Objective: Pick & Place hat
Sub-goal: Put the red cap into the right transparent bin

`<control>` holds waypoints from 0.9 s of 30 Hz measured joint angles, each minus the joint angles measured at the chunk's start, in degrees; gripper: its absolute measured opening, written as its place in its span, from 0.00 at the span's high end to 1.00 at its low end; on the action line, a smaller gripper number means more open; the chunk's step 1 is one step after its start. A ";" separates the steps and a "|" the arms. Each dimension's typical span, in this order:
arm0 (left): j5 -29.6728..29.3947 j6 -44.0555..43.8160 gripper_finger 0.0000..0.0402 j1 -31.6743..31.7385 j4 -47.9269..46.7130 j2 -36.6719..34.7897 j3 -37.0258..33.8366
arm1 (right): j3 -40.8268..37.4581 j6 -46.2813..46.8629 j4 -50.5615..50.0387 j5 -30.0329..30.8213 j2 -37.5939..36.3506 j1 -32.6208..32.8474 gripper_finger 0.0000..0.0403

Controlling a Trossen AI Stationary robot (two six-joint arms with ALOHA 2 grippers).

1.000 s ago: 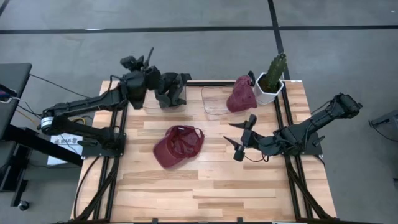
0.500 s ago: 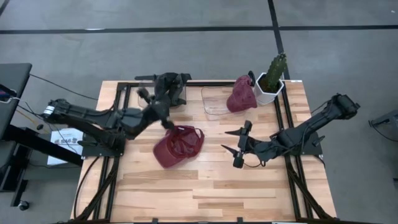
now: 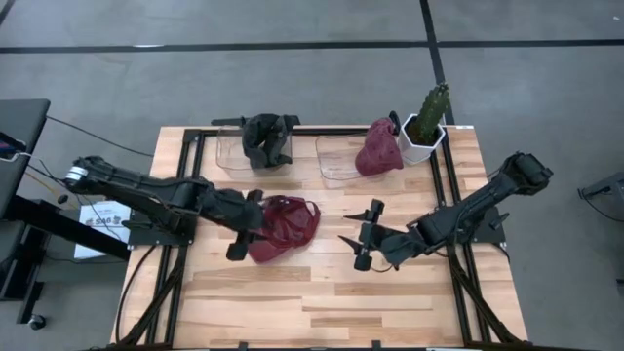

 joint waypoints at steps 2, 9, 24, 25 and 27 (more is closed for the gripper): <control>-2.27 -4.12 0.69 -0.18 0.24 -0.72 -4.73 | 0.00 -0.01 1.58 0.00 2.03 -0.04 0.38; -11.98 -20.81 0.69 -1.08 8.42 -1.49 -18.07 | -0.04 -0.96 6.07 0.06 7.51 -0.52 0.38; -19.67 -28.52 0.69 -4.97 10.41 -1.49 -22.78 | 0.00 -0.53 6.08 0.15 7.26 -0.76 0.38; -19.98 -28.52 0.69 -4.97 10.21 -1.49 -22.78 | 0.00 -0.51 6.10 0.15 7.26 -0.76 0.38; -20.69 -28.51 0.69 -4.97 9.99 -1.49 -22.80 | 0.00 -0.53 6.06 0.12 7.26 -0.76 0.38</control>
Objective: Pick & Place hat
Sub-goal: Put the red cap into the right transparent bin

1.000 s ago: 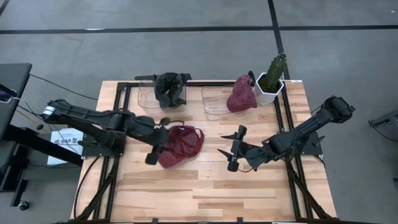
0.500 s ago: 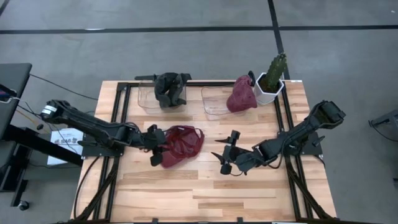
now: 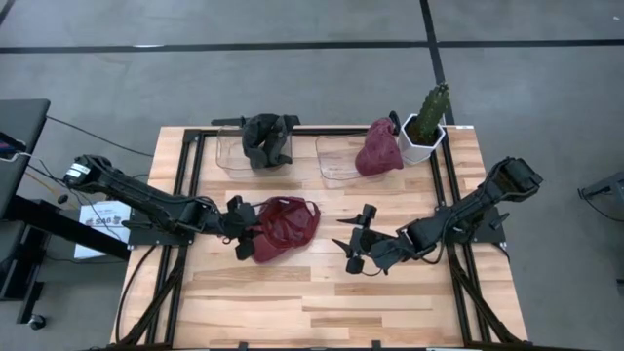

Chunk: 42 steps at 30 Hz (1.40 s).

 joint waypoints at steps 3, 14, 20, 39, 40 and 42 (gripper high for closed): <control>-2.89 0.03 0.69 0.00 -1.25 0.00 0.02 | 0.00 0.00 0.02 -0.08 0.00 0.00 0.38; -7.30 -2.98 0.69 2.78 -4.24 -3.55 0.02 | 0.00 0.02 -0.09 -0.11 0.00 0.00 0.38; -6.14 -8.56 0.69 5.04 -8.92 -4.72 0.02 | 0.00 0.07 -0.39 -0.40 0.00 0.00 0.38; 0.77 -9.86 0.69 5.75 -6.79 -4.68 -4.46 | 0.00 0.07 -0.44 -2.07 0.00 0.00 0.38; 0.79 -10.16 0.69 5.75 -6.22 -4.68 -5.15 | 0.00 0.07 -0.42 -2.07 0.00 0.00 0.38; 0.92 -10.36 0.69 5.75 -4.11 -4.68 -6.57 | 0.00 0.07 -0.42 -2.07 0.00 0.00 0.38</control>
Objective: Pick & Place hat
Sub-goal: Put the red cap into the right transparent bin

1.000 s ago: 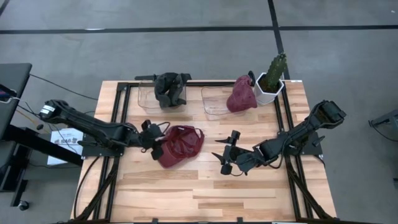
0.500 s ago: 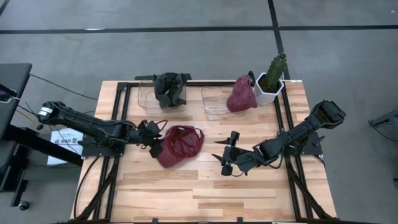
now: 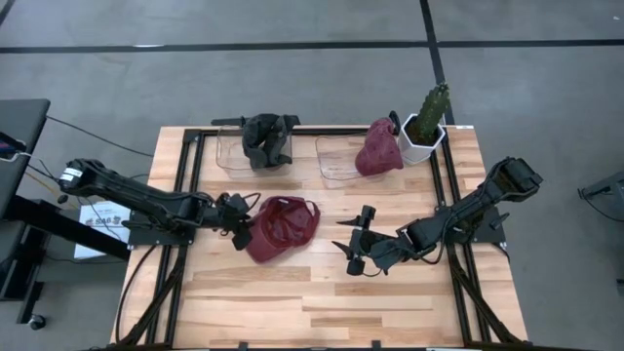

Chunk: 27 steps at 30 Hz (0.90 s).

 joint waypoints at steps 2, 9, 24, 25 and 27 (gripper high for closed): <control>0.53 0.27 0.69 0.00 2.44 0.00 -1.22 | 0.00 0.00 -0.01 0.02 0.00 0.00 0.38; 1.44 2.41 0.72 0.00 6.91 0.00 -2.62 | 0.00 0.00 0.01 0.02 0.00 0.00 0.38; -3.11 19.00 0.95 -3.50 26.81 0.00 -5.24 | 0.00 -0.02 0.01 0.50 0.00 0.00 0.38; -3.54 20.25 0.95 -3.76 27.95 0.00 -5.24 | 0.00 -0.02 0.01 0.59 0.00 0.00 0.38; -4.32 22.24 0.97 -4.24 30.04 0.00 -5.24 | 0.00 -0.02 0.03 1.78 0.00 0.00 0.38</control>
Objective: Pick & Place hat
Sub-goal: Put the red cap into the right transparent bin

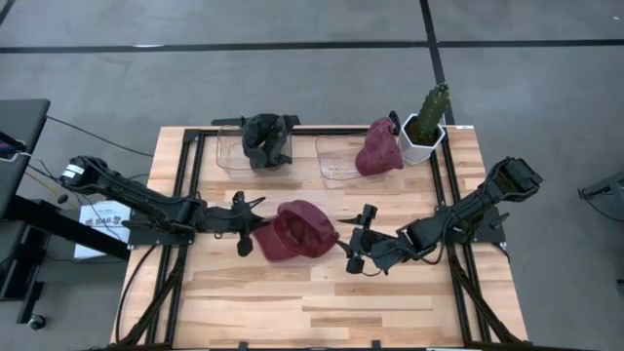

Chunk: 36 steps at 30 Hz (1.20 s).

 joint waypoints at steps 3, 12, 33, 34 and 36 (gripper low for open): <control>-0.35 2.39 0.96 -0.98 3.66 0.00 0.00 | 0.00 0.00 0.00 5.76 0.00 0.00 0.38; -0.29 8.27 0.97 -5.46 14.15 0.00 0.01 | 0.00 1.64 -0.02 27.38 0.00 0.00 0.39; -0.27 8.36 0.97 -6.01 17.18 0.00 0.03 | 0.00 -9.33 -0.65 45.19 -2.25 -0.75 0.99; -0.28 8.36 0.97 -5.97 17.69 0.00 0.04 | 0.00 -8.99 -0.66 45.15 -2.25 -0.94 0.98; -0.32 8.36 0.96 -5.84 19.09 0.00 0.04 | 0.00 -6.67 -0.65 44.03 -2.19 -1.63 0.97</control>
